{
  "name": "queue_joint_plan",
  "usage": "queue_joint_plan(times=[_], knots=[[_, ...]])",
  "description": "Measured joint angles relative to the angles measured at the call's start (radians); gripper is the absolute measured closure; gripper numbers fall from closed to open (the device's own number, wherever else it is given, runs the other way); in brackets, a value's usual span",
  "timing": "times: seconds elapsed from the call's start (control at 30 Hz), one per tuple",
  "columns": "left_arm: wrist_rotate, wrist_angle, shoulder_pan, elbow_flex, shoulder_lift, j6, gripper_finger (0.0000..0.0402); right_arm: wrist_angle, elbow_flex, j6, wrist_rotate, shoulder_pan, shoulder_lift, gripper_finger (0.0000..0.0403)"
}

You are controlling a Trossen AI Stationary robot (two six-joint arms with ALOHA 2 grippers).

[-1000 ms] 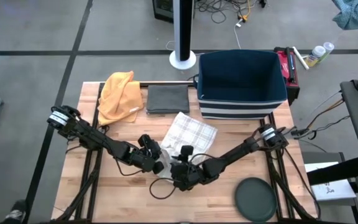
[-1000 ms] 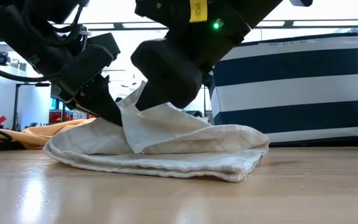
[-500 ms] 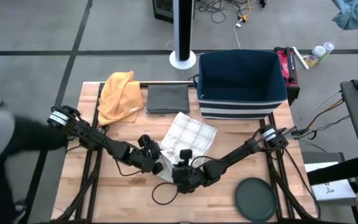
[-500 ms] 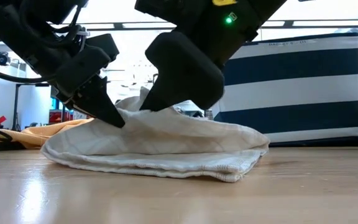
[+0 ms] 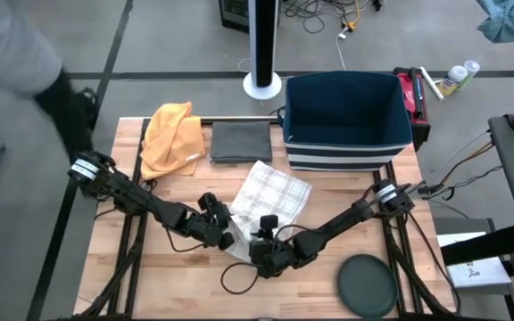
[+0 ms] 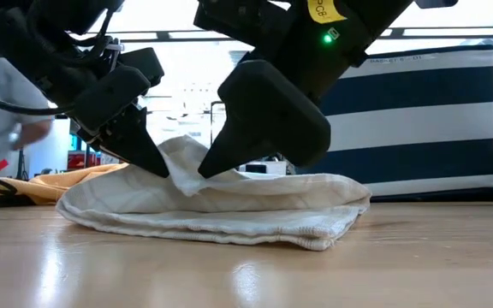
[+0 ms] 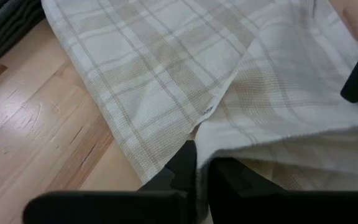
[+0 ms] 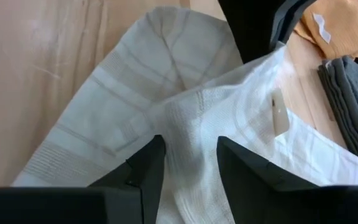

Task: Fold kitchen towel into neat rectangle
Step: Fold the white patterned towel

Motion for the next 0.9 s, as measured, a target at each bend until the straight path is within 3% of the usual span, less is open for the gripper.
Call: queue_joint_plan(times=[0.43, 0.77, 0.9], knots=[[0.000, 0.001, 0.000, 0.000, 0.000, -0.003, 0.0394, 0.015, -0.060, -0.027, -0.001, -0.017, 0.000, 0.0259], [0.003, 0.001, 0.000, 0.000, 0.000, -0.007, 0.0398, 0.127, -0.066, -0.168, 0.002, -0.034, 0.022, 0.0248], [0.004, 0.001, 0.000, 0.000, 0.000, -0.006, 0.0392, 0.149, -0.066, -0.182, 0.071, -0.028, 0.020, 0.0260]])
